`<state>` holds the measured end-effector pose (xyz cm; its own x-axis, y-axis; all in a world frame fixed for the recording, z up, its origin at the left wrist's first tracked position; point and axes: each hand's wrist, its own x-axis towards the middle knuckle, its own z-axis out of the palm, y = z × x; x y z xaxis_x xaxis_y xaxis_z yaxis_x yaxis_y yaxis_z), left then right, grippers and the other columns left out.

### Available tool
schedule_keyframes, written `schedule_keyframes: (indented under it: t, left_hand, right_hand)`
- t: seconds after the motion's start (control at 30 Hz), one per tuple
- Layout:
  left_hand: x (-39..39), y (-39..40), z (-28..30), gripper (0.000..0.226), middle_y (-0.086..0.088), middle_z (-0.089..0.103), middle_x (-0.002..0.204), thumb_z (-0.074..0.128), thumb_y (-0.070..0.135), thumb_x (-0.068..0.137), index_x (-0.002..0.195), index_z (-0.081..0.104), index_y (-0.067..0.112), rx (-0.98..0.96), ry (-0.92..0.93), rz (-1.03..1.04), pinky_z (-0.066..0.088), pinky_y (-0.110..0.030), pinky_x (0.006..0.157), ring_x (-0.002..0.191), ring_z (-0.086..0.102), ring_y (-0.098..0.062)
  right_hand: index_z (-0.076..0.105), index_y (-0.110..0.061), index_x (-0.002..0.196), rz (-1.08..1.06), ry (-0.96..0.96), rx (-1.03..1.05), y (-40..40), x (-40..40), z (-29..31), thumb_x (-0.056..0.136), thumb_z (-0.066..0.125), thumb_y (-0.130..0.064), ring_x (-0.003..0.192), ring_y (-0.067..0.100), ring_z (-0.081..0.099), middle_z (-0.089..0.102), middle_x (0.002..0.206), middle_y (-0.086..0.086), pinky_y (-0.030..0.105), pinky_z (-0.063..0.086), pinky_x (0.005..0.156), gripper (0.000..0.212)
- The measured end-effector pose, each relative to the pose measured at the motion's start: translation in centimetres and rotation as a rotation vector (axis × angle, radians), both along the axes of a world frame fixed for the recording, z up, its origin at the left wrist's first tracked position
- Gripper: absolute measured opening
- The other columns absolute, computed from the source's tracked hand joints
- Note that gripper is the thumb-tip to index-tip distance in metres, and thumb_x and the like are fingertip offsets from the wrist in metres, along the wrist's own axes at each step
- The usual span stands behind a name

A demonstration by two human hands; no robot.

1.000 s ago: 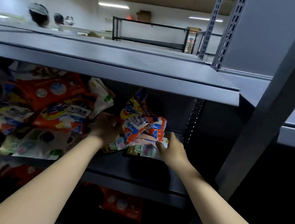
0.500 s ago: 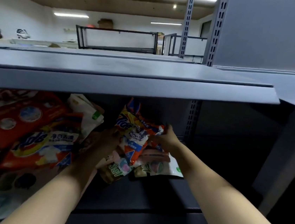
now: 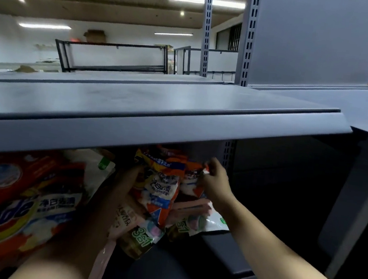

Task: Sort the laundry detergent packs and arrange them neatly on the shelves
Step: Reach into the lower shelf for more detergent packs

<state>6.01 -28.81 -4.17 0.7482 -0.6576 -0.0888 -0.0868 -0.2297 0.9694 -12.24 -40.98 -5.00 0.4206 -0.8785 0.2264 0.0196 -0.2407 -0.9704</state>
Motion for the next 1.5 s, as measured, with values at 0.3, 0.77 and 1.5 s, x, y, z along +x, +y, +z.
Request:
schedule_keyframes:
  t: [0.3, 0.77, 1.5]
  left_hand:
    - [-0.4, -0.9, 0.3, 0.045, -0.016, 0.07, 0.104, 0.066, 0.045, 0.078, 0.106, 0.069, 0.01, 0.118, 0.126, -0.117, 0.049, -0.047, 0.092, 0.1, 0.064, -0.034]
    - [-0.8, -2.7, 3.0, 0.027, -0.016, 0.056, 0.125, 0.046, 0.036, 0.098, 0.106, 0.054, 0.011, 0.116, -0.103, 0.007, 0.051, -0.042, 0.083, 0.101, 0.059, -0.032]
    - [-19.9, 8.7, 4.3, 0.035, -0.021, 0.064, 0.085, 0.044, 0.028, 0.098, 0.082, 0.059, 0.001, 0.078, -0.399, 0.947, 0.045, -0.038, 0.068, 0.075, 0.059, -0.037]
  right_hand:
    - [0.049, -0.021, 0.114, 0.121, -0.229, 0.337, 0.2, -4.9, -2.6, 0.058, 0.061, 0.001, 0.083, 0.019, 0.066, 0.062, 0.101, 0.006, 0.03, 0.056, 0.057, 0.061]
    - [0.07, -0.008, 0.095, 0.157, -0.191, 0.274, 2.2, -4.7, -0.7, 0.089, 0.061, -0.007, 0.091, 0.033, 0.069, 0.071, 0.1, 0.021, 0.045, 0.056, 0.083, 0.011]
    - [0.056, -0.018, 0.065, -0.151, -0.029, -0.26, 8.3, -19.1, 3.4, 0.095, 0.054, -0.028, 0.054, 0.004, 0.057, 0.06, 0.058, -0.007, 0.015, 0.041, 0.049, 0.032]
